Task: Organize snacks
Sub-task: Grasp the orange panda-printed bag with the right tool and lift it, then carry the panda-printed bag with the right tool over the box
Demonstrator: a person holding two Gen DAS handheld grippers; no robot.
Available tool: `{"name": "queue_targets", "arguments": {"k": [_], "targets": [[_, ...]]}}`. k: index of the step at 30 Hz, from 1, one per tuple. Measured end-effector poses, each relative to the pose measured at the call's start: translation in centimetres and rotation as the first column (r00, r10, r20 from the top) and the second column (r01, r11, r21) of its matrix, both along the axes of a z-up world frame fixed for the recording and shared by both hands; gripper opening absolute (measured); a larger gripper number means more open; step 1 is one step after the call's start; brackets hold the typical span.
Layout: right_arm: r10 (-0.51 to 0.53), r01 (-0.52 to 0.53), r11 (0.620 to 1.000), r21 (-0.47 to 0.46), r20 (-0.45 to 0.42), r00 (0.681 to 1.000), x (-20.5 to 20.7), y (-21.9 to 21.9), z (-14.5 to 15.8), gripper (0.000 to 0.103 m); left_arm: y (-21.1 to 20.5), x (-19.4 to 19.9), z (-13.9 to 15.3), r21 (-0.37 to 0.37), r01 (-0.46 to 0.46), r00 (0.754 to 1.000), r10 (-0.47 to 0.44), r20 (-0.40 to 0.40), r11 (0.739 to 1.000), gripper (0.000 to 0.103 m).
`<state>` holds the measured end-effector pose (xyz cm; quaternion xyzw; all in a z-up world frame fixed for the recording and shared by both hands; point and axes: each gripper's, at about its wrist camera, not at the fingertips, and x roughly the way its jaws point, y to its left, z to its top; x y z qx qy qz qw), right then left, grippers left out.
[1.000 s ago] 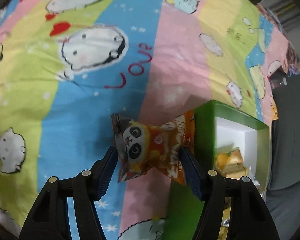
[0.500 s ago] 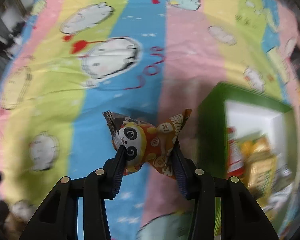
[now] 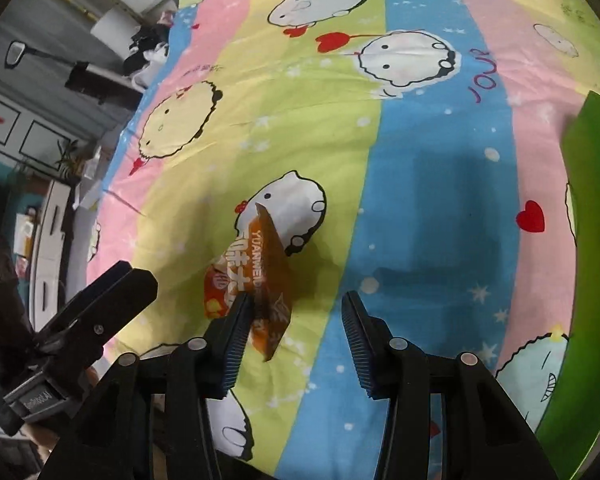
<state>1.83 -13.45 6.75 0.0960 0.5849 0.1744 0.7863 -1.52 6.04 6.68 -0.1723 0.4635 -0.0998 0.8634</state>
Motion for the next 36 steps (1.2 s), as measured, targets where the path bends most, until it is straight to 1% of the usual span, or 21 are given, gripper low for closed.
{"name": "queue_targets", "arguments": {"k": [2, 4, 6, 7, 9, 11, 12, 13, 15, 18, 20, 21, 22, 23, 25, 26, 27, 30, 31, 33, 36], "targets": [[-0.026, 0.026, 0.999, 0.021, 0.011, 1.0, -0.2, -0.6, 0.6, 0.054, -0.1, 0.0, 0.0, 0.001, 0.005, 1.0, -0.005, 0.001, 1.0, 0.099], [-0.061, 0.059, 0.997, 0.054, 0.043, 0.997, -0.5, -1.5, 1.3, 0.065, -0.2, 0.1, -0.2, 0.01, 0.009, 1.0, -0.009, -0.008, 1.0, 0.099], [-0.076, 0.071, 0.995, 0.067, 0.084, 0.994, -0.6, -2.1, 2.3, 0.071, -0.4, 0.2, -0.4, 0.009, 0.013, 1.0, -0.012, -0.024, 1.0, 0.099], [-0.076, 0.068, 0.995, 0.072, 0.102, 0.992, -0.5, -2.2, 2.8, 0.073, -0.5, 0.1, -0.5, 0.0, 0.014, 0.999, -0.014, -0.036, 1.0, 0.099], [-0.067, 0.056, 0.994, 0.096, 0.117, 0.991, -0.1, -2.1, 3.2, 0.074, -0.7, 0.0, -1.0, -0.032, 0.022, 0.997, -0.024, -0.068, 0.999, 0.098], [-0.053, 0.039, 0.991, 0.13, 0.106, 0.993, 0.5, -1.9, 3.1, 0.074, -1.1, -0.1, -1.7, -0.072, 0.055, 0.993, -0.062, -0.096, 0.996, 0.098], [-0.047, 0.033, 0.99, 0.136, 0.101, 0.994, 0.5, -1.9, 3.0, 0.074, -1.3, -0.2, -2.1, -0.079, 0.058, 0.991, -0.067, -0.12, 0.995, 0.097], [-0.036, 0.024, 0.99, 0.138, 0.091, 0.995, 0.9, -1.4, 2.7, 0.074, -1.4, -0.2, -2.5, -0.087, 0.052, 0.987, -0.064, -0.145, 0.995, 0.095], [-0.024, 0.015, 0.991, 0.135, 0.067, 0.997, 1.0, -0.5, 1.9, 0.074, -1.6, -0.3, -3.0, -0.106, 0.047, 0.985, -0.064, -0.163, 0.993, 0.094], [0.014, -0.021, 0.992, 0.127, 0.049, 0.999, 1.0, 1.1, 1.1, 0.074, -2.1, -0.3, -3.6, -0.167, 0.066, 0.979, -0.096, -0.181, 0.984, 0.092], [0.033, -0.037, 0.993, 0.113, 0.041, 0.999, 1.2, 2.0, 0.5, 0.071, -2.5, -0.1, -4.1, -0.2, 0.068, 0.975, -0.107, -0.194, 0.977, 0.088], [0.041, -0.044, 0.994, 0.099, 0.035, 0.999, 1.3, 2.4, 0.2, 0.065, -2.6, -0.1, -4.4, -0.199, 0.061, 0.973, -0.102, -0.205, 0.978, 0.078], [0.043, -0.045, 0.996, 0.076, 0.023, 0.999, 1.4, 2.8, -0.4, 0.057, -2.8, -0.1, -4.4, -0.177, 0.053, 0.975, -0.089, -0.204, 0.983, 0.071], [0.045, -0.045, 0.997, 0.065, 0.016, 0.999, 1.5, 2.9, -0.7, 0.055, -2.9, -0.2, -4.2, -0.162, 0.055, 0.979, -0.085, -0.188, 0.985, 0.067], [0.039, -0.04, 0.997, 0.066, 0.015, 0.999, 1.5, 2.9, -1.3, 0.053, -3.1, -0.2, -4.3, -0.17, 0.072, 0.979, -0.103, -0.178, 0.983, 0.042], [0.04, -0.042, 0.997, 0.071, 0.024, 0.999, 1.3, 2.8, -1.5, 0.052, -3.3, -0.2, -4.6, -0.192, 0.077, 0.976, -0.113, -0.186, 0.978, 0.04], [0.035, -0.037, 0.996, 0.077, 0.032, 0.999, 1.2, 2.7, -1.6, 0.05, -3.4, -0.2, -4.7, -0.183, 0.074, 0.977, -0.108, -0.185, 0.98, 0.038], [0.026, -0.031, 0.993, 0.111, 0.049, 0.998, 0.5, 2.1, -1.5, 0.048, -4.1, -0.7, -4.1, -0.128, 0.095, 0.982, -0.114, -0.152, 0.987, 0.036], [0.022, -0.028, 0.993, 0.112, 0.054, 0.998, 0.3, 2.1, -1.3, 0.047, -4.4, -0.9, -3.6, -0.118, 0.106, 0.983, -0.122, -0.14, 0.987, 0.033], [0.009, -0.017, 0.993, 0.115, 0.072, 0.997, -0.3, 1.6, -0.8, 0.047, -4.9, -1.2, -2.9, -0.093, 0.119, 0.984, -0.13, -0.118, 0.988, 0.032], [-0.024, 0.004, 0.987, 0.159, 0.125, 0.992, -1.3, 0.4, 1.1, 0.047, -5.7, -2.0, -0.8, -0.047, 0.151, 0.987, -0.153, -0.05, 0.987, 0.032]]}}
